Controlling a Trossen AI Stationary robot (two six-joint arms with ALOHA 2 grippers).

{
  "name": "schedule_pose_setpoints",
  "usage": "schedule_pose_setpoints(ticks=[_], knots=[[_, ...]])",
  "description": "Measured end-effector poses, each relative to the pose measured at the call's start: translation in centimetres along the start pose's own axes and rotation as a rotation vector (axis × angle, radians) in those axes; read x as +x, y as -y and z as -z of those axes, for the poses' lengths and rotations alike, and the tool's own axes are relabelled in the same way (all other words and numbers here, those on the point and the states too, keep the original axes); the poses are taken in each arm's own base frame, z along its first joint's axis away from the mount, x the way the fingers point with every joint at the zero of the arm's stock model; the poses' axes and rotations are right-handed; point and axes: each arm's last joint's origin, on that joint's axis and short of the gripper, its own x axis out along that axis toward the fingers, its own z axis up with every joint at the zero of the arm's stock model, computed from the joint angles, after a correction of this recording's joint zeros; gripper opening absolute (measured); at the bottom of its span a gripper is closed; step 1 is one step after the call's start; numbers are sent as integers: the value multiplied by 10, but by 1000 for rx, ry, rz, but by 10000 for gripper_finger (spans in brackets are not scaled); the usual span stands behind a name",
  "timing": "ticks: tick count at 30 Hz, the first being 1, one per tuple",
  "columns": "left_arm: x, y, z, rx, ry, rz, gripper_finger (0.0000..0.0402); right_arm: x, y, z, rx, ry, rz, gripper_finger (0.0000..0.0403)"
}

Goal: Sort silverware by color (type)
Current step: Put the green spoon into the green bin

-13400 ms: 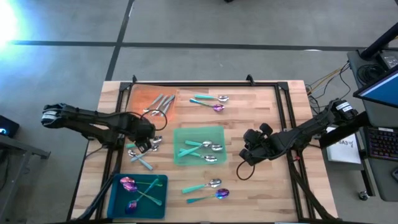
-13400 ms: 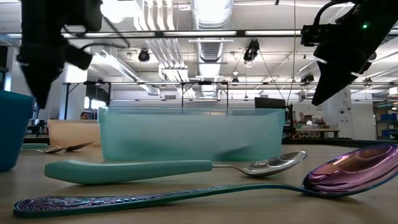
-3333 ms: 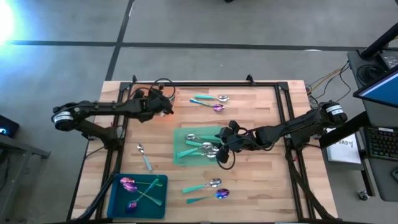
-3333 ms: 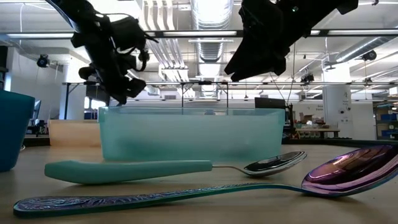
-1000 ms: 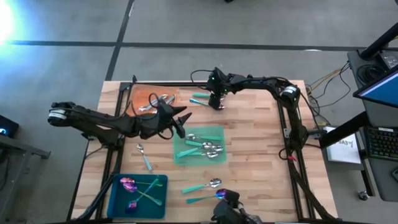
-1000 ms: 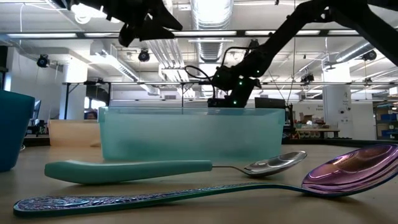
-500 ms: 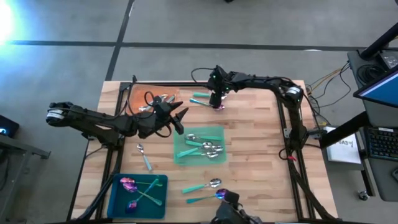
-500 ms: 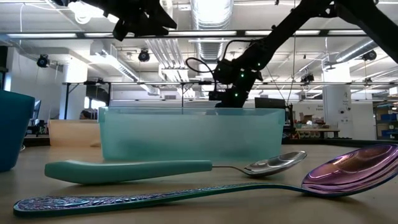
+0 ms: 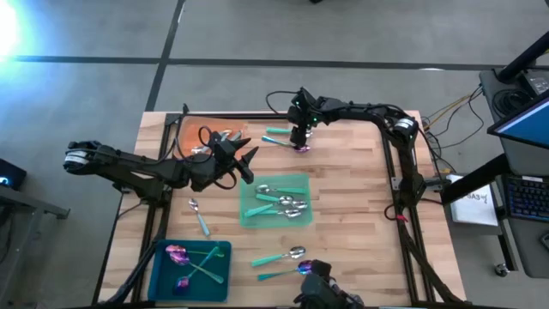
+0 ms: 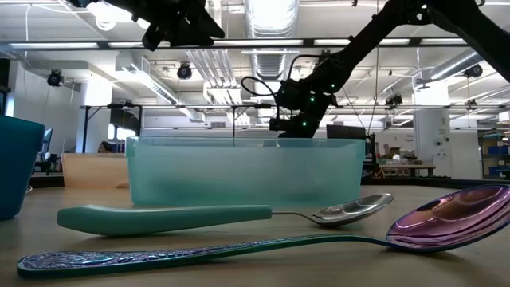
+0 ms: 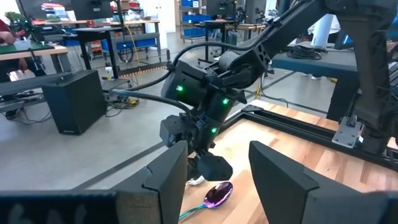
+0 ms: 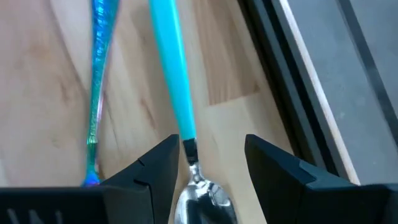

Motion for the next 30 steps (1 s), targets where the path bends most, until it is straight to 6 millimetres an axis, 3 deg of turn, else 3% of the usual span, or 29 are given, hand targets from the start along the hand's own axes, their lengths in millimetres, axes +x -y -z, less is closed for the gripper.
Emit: schedule_pose_setpoints(ticks=[15,19,25,30], knots=[[0,0,0,-25,-1,1,157,46,10,25,87,-40,-103,170],[0,0,0,-25,-3,1,157,47,10,26,93,-45,-108,128],[0,0,0,-26,-3,1,157,47,10,26,110,-50,-112,24],[0,0,2,-23,-13,1,157,43,10,25,110,-52,-114,19]])
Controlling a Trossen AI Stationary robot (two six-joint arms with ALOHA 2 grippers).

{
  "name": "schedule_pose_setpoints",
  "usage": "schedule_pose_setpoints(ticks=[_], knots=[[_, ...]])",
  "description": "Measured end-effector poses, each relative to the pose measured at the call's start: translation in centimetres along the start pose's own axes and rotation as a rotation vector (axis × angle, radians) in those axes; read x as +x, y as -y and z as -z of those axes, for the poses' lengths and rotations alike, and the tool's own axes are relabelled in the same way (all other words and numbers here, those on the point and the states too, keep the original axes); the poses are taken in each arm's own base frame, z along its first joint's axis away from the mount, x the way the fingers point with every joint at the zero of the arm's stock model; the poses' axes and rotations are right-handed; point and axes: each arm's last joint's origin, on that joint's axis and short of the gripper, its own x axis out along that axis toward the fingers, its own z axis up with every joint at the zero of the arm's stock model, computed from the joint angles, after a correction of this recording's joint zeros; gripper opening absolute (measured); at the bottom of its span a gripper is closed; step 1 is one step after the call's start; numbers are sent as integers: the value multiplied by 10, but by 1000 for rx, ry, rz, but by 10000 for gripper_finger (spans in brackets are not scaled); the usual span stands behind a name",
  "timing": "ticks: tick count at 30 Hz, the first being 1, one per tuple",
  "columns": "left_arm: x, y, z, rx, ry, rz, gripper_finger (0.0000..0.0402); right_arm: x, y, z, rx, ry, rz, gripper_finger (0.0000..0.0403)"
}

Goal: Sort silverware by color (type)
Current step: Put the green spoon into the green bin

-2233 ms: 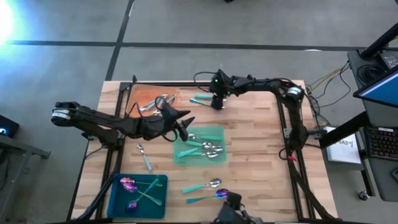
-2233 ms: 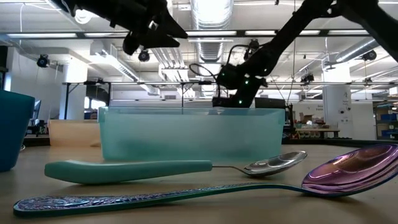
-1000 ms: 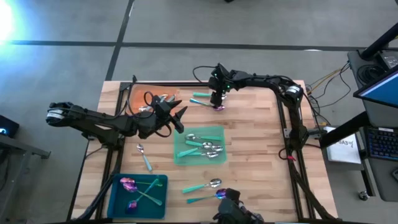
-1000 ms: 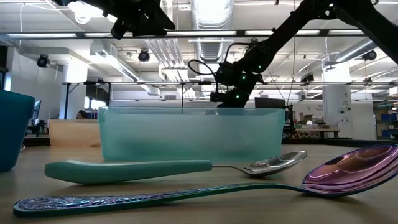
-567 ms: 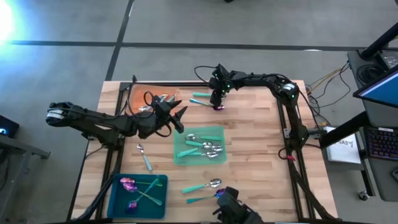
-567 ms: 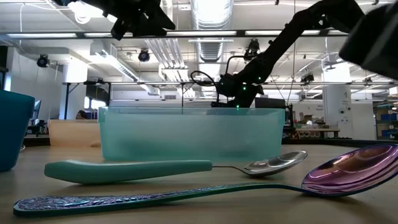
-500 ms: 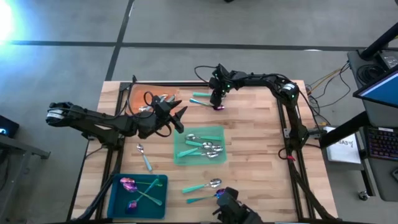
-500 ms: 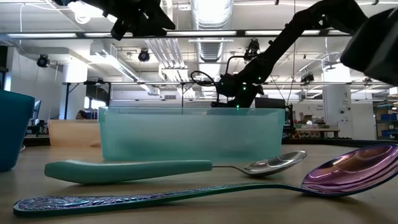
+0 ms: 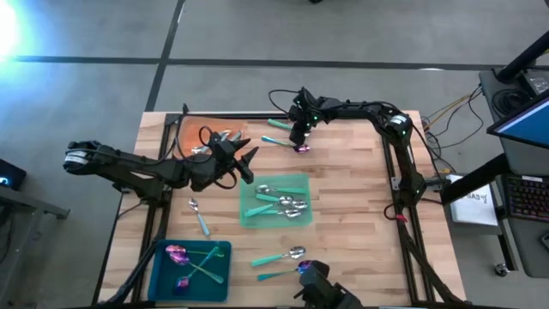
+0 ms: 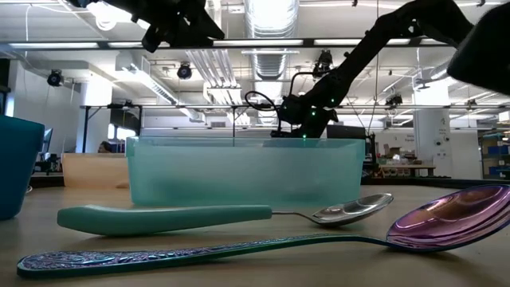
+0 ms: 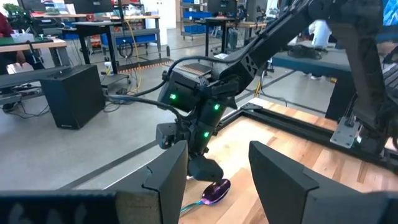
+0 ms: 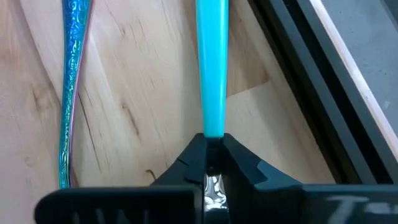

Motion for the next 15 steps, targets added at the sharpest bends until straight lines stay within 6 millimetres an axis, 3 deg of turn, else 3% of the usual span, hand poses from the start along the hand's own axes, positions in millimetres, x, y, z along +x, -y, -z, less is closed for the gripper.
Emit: schedule_pose_setpoints(ticks=[7,15], knots=[[-1,-2,12,1,-97,-19,157,-26,-8,-5,10,1,-42,16],[-1,-6,33,-47,-213,-54,157,-72,-22,-20,-15,72,-85,15]])
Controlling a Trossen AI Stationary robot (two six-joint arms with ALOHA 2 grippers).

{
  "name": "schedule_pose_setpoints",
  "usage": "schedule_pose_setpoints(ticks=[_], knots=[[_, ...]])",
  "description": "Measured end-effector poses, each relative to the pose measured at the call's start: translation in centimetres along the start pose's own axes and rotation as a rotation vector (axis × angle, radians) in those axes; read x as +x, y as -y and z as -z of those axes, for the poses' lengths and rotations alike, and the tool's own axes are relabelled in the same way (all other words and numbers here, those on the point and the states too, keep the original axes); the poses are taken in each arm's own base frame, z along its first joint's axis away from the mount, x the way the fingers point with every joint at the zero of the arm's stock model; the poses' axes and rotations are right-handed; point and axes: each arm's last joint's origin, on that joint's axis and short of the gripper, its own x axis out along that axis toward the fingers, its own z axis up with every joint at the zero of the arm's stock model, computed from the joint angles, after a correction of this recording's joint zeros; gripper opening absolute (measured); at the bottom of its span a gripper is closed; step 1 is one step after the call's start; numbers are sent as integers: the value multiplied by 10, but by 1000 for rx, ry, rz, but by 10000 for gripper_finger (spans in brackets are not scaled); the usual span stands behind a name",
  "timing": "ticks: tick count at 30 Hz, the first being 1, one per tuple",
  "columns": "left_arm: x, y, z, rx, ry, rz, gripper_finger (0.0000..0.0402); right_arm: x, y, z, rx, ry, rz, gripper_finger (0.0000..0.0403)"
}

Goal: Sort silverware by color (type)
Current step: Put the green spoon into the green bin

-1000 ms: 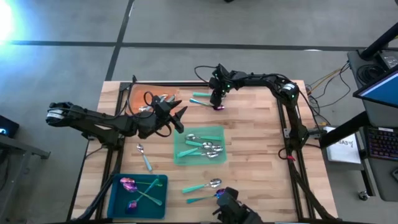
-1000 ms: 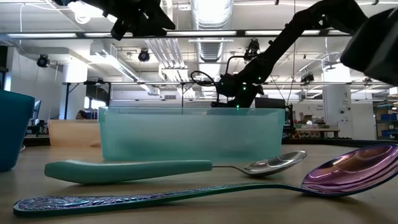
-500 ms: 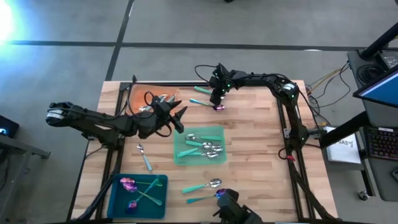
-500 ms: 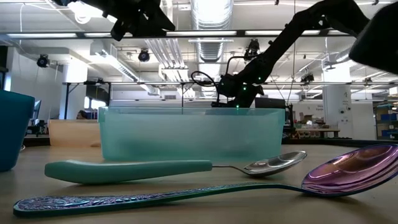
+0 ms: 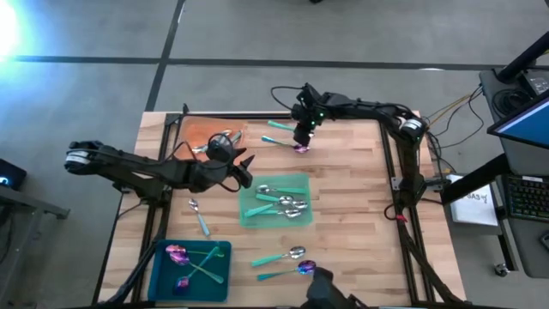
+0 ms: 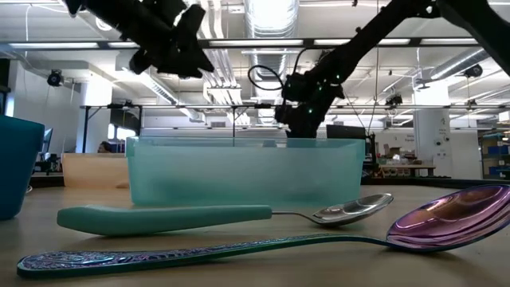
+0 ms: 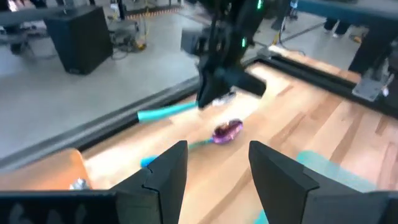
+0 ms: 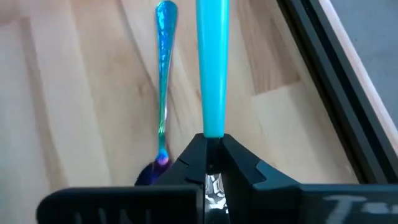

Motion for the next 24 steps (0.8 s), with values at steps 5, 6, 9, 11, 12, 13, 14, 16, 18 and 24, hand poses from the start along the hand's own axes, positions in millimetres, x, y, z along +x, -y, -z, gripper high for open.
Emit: schedule_pose_setpoints(ticks=[5,6,9,11,12,13,14,16,18,24], knots=[[10,1,24,32,-75,4,157,-27,-19,-13,-45,65,-20,15],[13,2,29,46,-86,-2,157,-33,-24,-15,-49,81,-31,15],[23,7,44,89,-89,-2,157,-47,-39,-22,-72,118,-54,15],[30,11,54,102,-52,16,157,-58,-52,-26,-103,148,-66,15],[34,13,58,99,-24,28,157,-63,-60,-29,-121,165,-75,15],[37,16,61,95,13,42,157,-67,-67,-31,-139,180,-84,15],[41,18,63,97,53,55,157,-71,-75,-33,-156,190,-93,15],[45,22,65,83,157,75,157,-75,-91,-35,-188,201,-116,15],[48,23,68,70,257,87,157,-80,-107,-37,-224,214,-135,15],[49,21,75,-42,500,104,157,-97,-146,-41,-342,272,-179,15]])
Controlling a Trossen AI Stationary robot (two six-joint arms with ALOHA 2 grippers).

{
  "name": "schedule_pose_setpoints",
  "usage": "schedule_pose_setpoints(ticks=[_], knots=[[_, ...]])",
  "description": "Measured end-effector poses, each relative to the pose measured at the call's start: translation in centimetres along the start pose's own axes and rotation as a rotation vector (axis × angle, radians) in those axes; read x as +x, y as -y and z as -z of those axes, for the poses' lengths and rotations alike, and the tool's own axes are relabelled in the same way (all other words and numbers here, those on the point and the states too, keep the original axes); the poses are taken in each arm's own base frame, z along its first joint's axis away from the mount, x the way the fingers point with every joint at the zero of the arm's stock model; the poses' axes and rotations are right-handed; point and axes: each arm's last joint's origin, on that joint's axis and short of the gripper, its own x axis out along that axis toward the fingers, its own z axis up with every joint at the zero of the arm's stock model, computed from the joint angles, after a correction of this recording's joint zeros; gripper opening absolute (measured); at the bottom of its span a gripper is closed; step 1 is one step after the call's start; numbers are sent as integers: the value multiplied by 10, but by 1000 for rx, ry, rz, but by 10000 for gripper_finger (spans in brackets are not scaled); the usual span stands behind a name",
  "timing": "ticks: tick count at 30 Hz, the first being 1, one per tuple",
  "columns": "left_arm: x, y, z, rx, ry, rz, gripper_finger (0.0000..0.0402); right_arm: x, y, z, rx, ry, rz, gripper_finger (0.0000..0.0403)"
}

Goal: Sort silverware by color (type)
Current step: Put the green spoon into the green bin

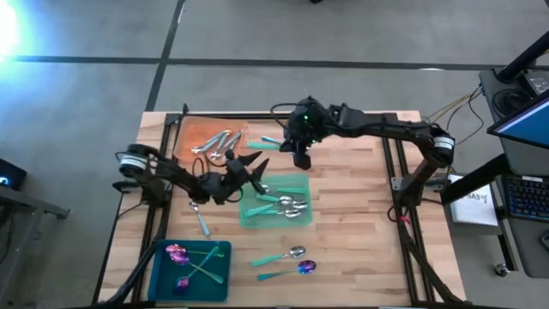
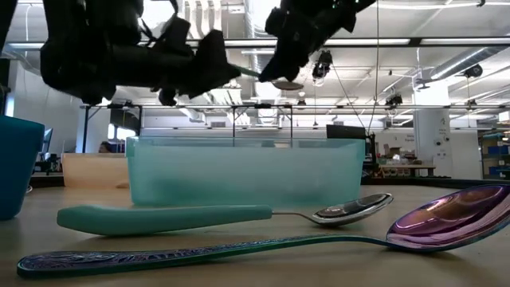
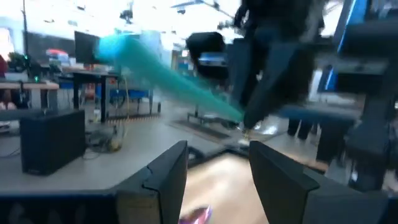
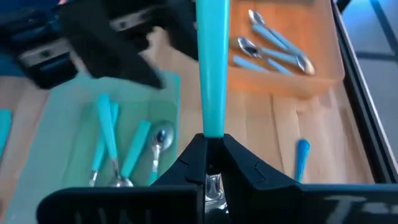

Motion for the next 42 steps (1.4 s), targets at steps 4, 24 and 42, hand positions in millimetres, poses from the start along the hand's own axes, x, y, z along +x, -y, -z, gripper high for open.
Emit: schedule_pose_setpoints(ticks=[4,24,42], knots=[[2,-2,4,-39,-4,-15,157,-2,-14,-8,-48,36,-17,15],[16,12,-36,-48,133,115,69,0,-28,-11,-73,31,-52,14],[16,12,-26,-138,57,270,45,-14,-36,-6,60,-145,-90,127]])
